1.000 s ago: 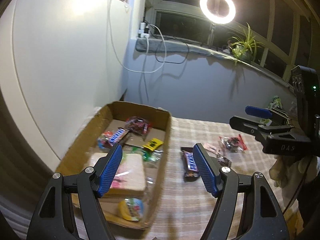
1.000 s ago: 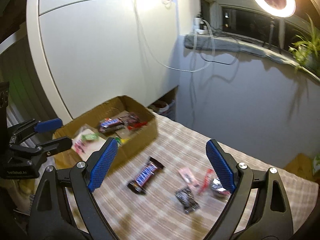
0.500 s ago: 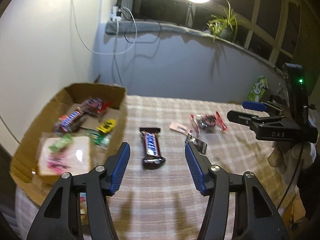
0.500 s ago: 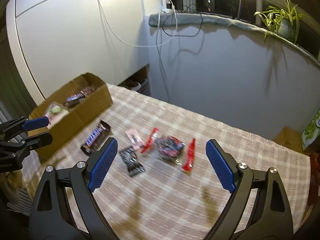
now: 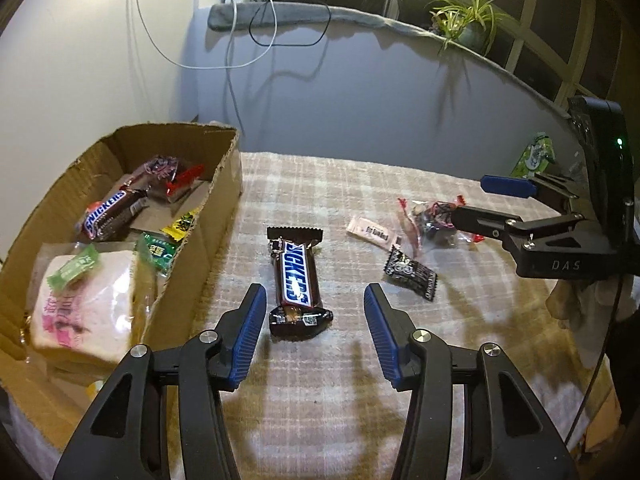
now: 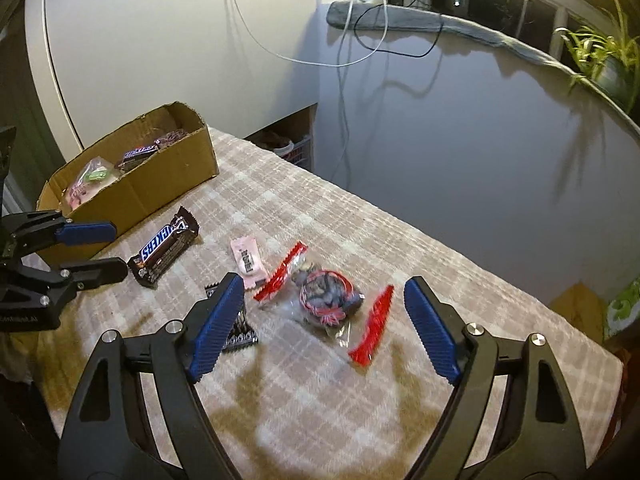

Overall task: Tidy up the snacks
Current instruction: 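Grasp the last Snickers bar with the left tool while the right grasps the red-edged chocolate bag, then lift the Snickers bar and chocolate bag with both tools toward the box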

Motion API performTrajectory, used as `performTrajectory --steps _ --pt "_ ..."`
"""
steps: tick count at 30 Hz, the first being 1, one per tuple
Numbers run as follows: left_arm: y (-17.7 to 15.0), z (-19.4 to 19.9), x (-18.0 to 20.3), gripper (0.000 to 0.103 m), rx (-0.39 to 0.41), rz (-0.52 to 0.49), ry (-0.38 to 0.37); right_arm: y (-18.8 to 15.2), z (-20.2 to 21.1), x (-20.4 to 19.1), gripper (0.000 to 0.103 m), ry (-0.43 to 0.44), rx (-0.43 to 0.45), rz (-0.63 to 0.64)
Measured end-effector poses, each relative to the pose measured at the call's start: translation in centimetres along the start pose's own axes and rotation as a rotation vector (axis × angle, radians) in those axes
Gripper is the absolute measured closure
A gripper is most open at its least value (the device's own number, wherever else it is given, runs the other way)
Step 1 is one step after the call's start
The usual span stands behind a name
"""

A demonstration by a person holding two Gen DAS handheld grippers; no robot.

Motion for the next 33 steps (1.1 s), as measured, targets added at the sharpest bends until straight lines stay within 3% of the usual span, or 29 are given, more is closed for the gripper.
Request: performTrajectory --steps 13,15,17,19,25,33 --pt "0.0 -3.3 0.3 0.057 -0.048 -0.017 0.031 -0.5 -4.4 0.3 0.018 0.061 -0.102 0.025" --pt "0.0 -3.7 0.1 0.059 -0.058 -0.016 0.041 -0.6 -4.5 0.4 0.023 0.08 -0.108 0.016" --pt "-0.1 -4.1 0.2 0.061 -0.064 -0.024 0.046 -0.9 -4.8 0.5 0.042 0.09 -0.128 0.01" --pt "-0.2 -4.4 0.3 0.064 -0.071 -0.033 0.053 -1.3 -5.1 0.5 0.048 0.084 -0.147 0.011" --pt "0.1 -4.7 0.4 0.076 -0.059 -0.045 0.087 -1.6 -5.2 1.0 0.061 0.082 -0.132 -0.016" --pt "-0.2 -4.6 0.8 0.076 -0.046 -0.053 0.096 -1.7 -5.1 0.8 0.062 0.051 -0.116 -0.048"
Point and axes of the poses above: each gripper's, at about its wrist camera, not at the fingertips, and z roughly against the way its jaws point, x to its right, y to its top, the point moved 7 cm from there along -z, roughly the way its jaws point, and after that the axes turned 9 degrees about y, right-handed, at the moved point
